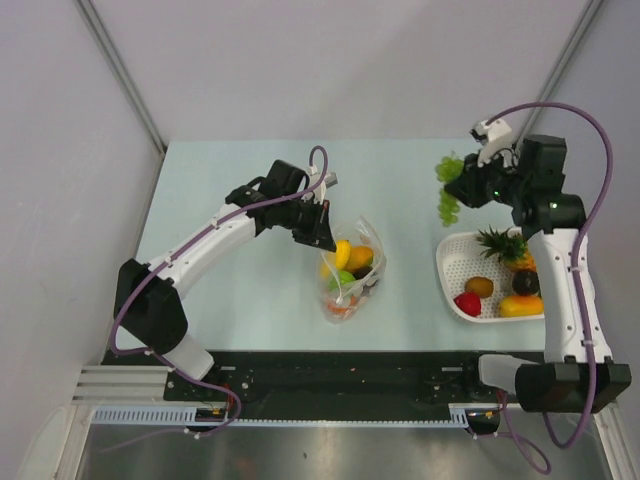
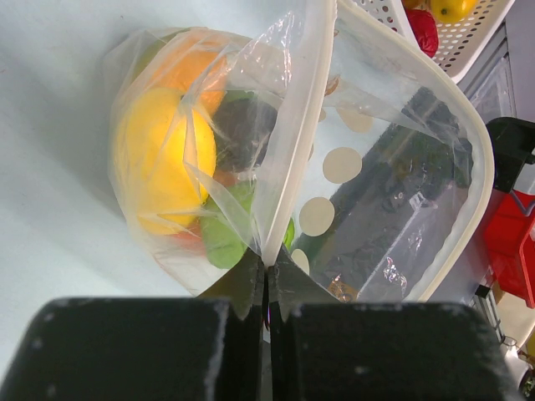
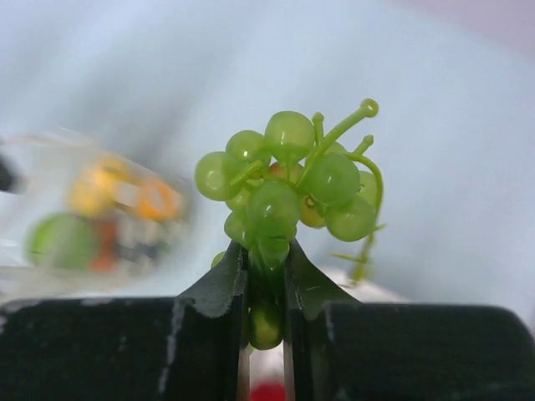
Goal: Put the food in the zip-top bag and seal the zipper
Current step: Pick up the fake fruit from the bin, then place the fake fruit in the zipper food storage bag.
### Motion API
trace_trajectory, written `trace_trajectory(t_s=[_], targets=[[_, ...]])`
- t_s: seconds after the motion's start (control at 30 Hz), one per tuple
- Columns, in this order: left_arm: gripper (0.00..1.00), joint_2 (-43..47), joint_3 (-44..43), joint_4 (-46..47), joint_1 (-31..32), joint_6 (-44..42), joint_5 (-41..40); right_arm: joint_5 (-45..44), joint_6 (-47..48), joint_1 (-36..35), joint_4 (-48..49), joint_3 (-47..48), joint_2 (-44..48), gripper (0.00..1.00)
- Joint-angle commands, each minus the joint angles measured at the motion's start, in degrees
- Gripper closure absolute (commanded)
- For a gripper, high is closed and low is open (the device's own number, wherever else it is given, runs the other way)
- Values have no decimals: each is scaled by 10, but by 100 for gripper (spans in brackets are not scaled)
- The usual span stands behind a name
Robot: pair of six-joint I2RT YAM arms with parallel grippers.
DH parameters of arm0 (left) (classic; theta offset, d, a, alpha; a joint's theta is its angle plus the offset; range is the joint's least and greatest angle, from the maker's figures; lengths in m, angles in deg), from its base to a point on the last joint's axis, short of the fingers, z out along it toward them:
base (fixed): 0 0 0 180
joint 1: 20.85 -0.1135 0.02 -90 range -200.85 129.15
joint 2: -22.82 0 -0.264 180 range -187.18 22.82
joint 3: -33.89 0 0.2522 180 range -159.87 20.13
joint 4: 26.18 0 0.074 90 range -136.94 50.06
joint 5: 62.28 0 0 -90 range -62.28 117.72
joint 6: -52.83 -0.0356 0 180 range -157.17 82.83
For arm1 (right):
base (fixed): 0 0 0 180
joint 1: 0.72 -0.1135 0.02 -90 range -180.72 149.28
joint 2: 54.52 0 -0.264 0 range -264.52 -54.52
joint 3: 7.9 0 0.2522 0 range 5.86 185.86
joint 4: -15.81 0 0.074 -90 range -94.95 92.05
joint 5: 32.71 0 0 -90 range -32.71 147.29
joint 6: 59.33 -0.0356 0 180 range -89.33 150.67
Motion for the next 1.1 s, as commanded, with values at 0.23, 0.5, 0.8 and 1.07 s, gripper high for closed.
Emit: trace_trajectory(t_s=[0.23, 0.5, 0.8, 1.07], targets=[[100, 6, -35, -1, -5, 0, -3, 5, -115, -330, 195, -7, 46, 100], [100, 4, -35, 3, -7, 13, 11, -129, -151, -470, 361, -154, 61, 100], [100, 19, -28, 1, -13, 6, 9, -209, -110, -506, 371, -256, 74, 45], [100, 35, -18, 6, -13, 6, 11, -214, -179, -462, 246, -147, 96, 0]])
